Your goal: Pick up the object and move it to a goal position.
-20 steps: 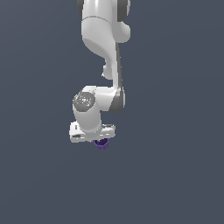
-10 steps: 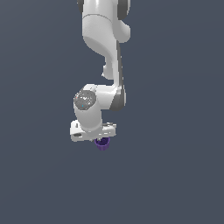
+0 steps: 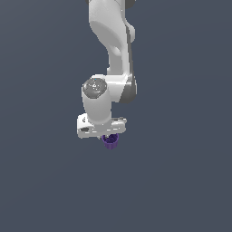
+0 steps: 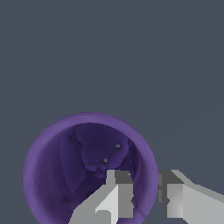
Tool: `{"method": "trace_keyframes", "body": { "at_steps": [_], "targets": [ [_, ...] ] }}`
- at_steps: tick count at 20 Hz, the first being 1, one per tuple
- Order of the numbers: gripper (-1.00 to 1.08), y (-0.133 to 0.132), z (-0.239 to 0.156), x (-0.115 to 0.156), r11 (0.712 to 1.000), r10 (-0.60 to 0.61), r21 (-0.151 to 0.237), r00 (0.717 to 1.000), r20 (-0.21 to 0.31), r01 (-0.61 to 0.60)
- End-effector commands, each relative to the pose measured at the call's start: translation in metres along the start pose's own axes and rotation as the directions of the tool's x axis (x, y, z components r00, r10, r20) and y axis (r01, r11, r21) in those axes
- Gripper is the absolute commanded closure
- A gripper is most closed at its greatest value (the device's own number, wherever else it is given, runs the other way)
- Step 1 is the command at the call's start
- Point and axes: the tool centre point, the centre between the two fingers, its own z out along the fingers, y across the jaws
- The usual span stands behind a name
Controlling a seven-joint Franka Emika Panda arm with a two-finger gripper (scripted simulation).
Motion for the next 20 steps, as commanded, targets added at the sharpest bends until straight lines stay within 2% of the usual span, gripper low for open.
{"method": "trace_keyframes", "body": {
  "at_steps": [1, 20],
  "targets": [
    [1.08, -0.011, -0.018, -0.006, 1.0, -0.001, -0.001, 1.0, -0.003, 0.001],
    [1.08, -0.12, -0.196, -0.073, 1.0, -0.001, -0.004, 1.0, -0.002, 0.001]
  ]
}}
